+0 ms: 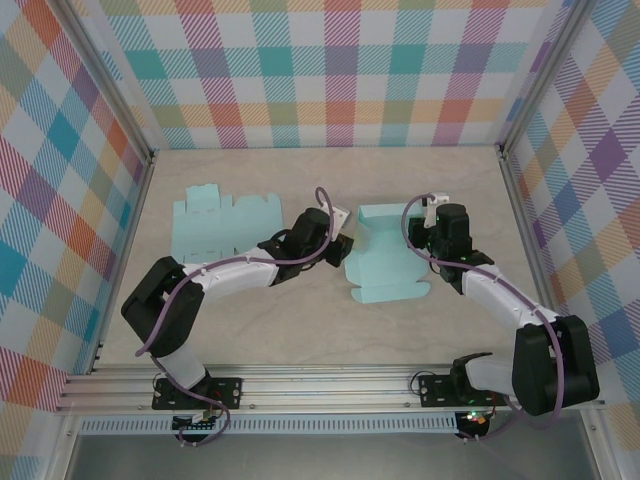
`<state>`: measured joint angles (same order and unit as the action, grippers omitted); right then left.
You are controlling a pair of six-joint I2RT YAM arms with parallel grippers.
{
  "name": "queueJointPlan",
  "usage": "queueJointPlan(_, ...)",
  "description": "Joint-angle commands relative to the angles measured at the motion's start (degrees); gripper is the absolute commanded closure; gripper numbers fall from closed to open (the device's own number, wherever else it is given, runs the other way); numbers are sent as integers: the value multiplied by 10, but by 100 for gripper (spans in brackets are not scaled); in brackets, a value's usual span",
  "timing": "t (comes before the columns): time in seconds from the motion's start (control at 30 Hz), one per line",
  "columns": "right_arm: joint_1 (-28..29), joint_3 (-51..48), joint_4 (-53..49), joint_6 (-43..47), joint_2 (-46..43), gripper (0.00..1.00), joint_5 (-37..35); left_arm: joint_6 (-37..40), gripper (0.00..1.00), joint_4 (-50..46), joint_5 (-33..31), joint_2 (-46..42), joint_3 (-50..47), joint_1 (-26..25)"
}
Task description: Fold the paper box
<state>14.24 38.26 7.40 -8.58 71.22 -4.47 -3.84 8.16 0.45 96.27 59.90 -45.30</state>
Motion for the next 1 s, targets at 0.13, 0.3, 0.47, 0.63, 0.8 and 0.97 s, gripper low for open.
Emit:
queueJointPlan(0.13,3,18,7,-9,3,100,8,58,67,29,46,-10,8,-10)
queueJointPlan(0.3,3,18,6,-9,1,100,8,92,62,29,62,-12,10,-11)
queueJointPlan(0.47,3,17,6,-8,0,100,8,113,65,9,63,-5,27,-9)
queueJointPlan(0.63,3,16,6,-6,1,100,5,120,67,-5,62,-1,39,-9)
queueJointPlan(0.8,2,17,7,-6,1,100,4,128,66,-10,87,-14,32,6)
queueJointPlan(0.97,2,16,7,-6,0,100,6,129,65,-15,96,-16,36,19)
